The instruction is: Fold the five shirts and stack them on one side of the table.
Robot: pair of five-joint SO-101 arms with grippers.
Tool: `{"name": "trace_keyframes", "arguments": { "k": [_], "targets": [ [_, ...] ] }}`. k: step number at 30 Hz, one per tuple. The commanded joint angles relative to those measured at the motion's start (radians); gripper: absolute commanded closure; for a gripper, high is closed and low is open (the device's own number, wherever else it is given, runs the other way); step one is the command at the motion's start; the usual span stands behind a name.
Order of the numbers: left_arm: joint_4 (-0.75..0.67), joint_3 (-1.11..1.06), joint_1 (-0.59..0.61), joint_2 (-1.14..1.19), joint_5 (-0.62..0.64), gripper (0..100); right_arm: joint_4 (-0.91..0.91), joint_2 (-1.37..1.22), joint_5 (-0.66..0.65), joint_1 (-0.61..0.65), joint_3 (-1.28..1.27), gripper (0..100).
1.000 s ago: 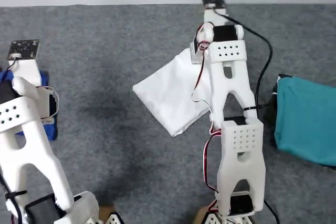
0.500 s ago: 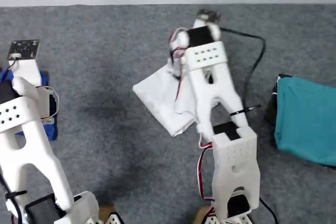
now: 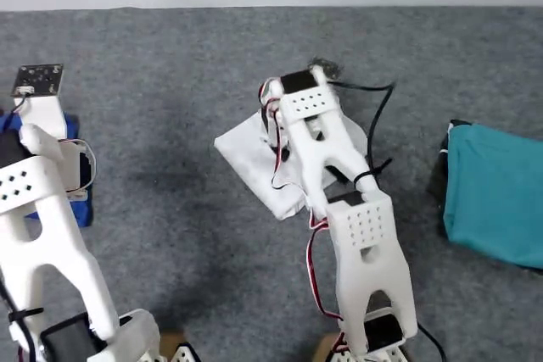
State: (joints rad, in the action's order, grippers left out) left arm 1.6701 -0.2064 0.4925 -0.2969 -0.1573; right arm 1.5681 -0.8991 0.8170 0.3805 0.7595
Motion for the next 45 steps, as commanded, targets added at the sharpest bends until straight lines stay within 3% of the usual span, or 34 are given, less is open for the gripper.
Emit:
{"name": "trace_keyframes", "arguments": {
  "k": [1,6,16,24,30,37,45],
  "targets": [
    [-0.006,-0.001,-0.006,-0.032,-0.009,100,-0.048,-0.044,0.014,-0.033,0.008,52.5],
    [-0.009,-0.008,-0.006,-0.032,-0.009,100,-0.054,-0.101,0.038,-0.077,0.009,62.2],
    [-0.04,-0.061,-0.006,-0.032,-0.009,100,-0.002,-0.102,0.032,-0.101,0.009,96.5],
    [-0.038,-0.059,-0.006,-0.032,-0.009,100,0.194,-0.012,-0.038,-0.17,0.18,98.8],
    [-0.035,-0.058,-0.006,-0.04,-0.009,100,0.229,0.122,-0.29,-0.228,0.189,98.9],
    [-0.031,-0.058,-0.006,-0.041,-0.009,100,0.229,0.417,-0.644,-0.309,0.006,98.9],
    [-0.031,-0.058,-0.006,-0.041,-0.009,100,0.228,0.745,-1.068,-0.498,-0.178,98.9]
  ]
}}
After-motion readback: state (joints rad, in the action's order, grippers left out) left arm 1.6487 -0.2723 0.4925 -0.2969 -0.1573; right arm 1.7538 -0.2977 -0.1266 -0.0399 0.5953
